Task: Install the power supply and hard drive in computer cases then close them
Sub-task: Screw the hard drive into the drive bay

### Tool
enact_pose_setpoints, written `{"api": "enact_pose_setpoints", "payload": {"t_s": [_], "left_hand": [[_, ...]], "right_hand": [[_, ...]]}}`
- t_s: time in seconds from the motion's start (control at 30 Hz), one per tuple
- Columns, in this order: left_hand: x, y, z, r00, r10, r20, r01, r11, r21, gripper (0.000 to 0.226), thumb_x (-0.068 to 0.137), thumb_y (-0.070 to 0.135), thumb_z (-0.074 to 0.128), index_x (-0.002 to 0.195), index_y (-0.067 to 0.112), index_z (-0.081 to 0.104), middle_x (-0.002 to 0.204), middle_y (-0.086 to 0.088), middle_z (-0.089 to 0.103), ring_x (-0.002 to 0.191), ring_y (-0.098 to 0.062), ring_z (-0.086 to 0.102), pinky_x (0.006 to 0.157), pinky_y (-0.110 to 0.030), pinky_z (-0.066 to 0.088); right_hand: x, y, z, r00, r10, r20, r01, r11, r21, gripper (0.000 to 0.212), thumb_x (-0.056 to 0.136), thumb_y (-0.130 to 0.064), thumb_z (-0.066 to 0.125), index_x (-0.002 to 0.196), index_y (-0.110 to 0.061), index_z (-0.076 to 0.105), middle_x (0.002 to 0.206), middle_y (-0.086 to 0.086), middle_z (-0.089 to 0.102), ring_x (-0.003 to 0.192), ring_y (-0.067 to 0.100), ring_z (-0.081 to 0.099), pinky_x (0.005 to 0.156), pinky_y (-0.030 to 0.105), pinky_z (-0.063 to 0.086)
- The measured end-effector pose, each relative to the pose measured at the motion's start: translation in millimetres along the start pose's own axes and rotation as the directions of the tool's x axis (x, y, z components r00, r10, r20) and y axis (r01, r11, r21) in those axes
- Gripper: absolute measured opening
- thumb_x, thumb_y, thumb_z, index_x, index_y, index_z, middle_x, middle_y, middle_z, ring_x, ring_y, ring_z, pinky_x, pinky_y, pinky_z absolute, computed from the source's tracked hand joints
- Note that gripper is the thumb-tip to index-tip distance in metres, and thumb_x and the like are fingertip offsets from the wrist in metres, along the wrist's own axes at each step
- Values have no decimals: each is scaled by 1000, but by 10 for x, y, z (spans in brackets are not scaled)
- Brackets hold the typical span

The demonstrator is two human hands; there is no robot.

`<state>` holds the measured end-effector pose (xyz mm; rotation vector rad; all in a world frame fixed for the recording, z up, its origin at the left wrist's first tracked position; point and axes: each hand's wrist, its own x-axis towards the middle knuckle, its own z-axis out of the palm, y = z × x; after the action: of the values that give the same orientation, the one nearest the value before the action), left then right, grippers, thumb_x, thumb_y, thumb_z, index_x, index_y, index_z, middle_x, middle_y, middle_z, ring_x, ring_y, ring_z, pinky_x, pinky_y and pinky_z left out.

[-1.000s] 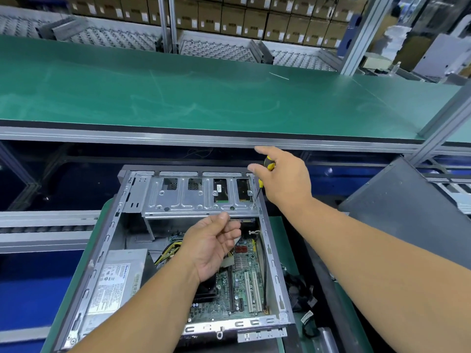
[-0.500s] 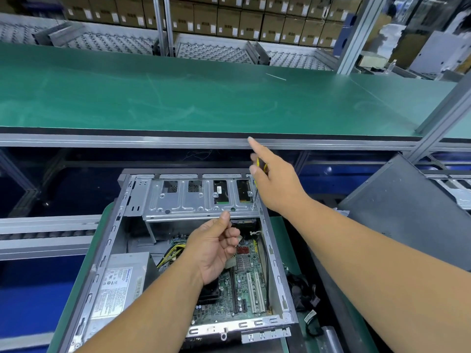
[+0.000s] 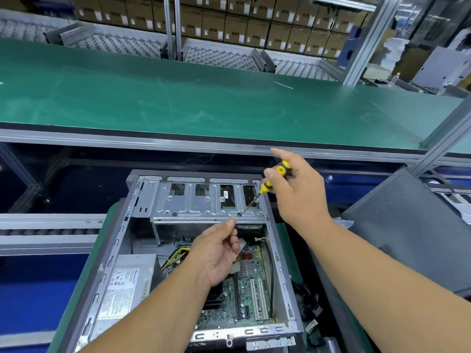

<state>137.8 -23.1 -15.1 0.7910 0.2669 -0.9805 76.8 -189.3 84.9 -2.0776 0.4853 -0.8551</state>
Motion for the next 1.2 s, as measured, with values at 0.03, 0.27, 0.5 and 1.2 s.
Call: {"api": "enact_pose_setpoints", "payload": {"t_s": [0.03,0.27,0.5,1.2], "left_hand": [[25,3,-7,1000,0,3,0,999,-42,27,73,10,79,99,1,76,75,-9,67,60,-13,58,54,-24,54],[48,21,-5,994,39,104,-26,993,-119,16,80,3,69,89,-1,81,87,-16,74,71,-17,71,63,-26,61],[-47,23,74,989,23,146,-5,992,-123,14,84,9,71,87,-1,81,87,-16,72,71,-17,70,61,-25,60],[-76,31,75,987,-3,159,11,999,-48,36,91,0,62,127,3,66,81,-13,66,64,-16,61,56,-26,56]], "right_hand": [[-52,-37,-1,1000,3,18,-4,997,72,37,92,-40,64,128,-51,61,86,-16,68,86,18,73,82,48,62],[-283,-79,-5,998,61,-19,-55,972,229,36,94,-24,67,125,-41,66,86,-1,70,88,21,75,80,50,63],[-310,-123,4,994,106,-31,-90,943,319,36,98,-13,67,127,-34,67,87,-5,68,89,22,76,80,46,64],[289,80,-49,1000,24,-16,-25,997,-69,26,96,-26,66,112,-45,61,88,-16,70,88,9,69,86,42,60]]}}
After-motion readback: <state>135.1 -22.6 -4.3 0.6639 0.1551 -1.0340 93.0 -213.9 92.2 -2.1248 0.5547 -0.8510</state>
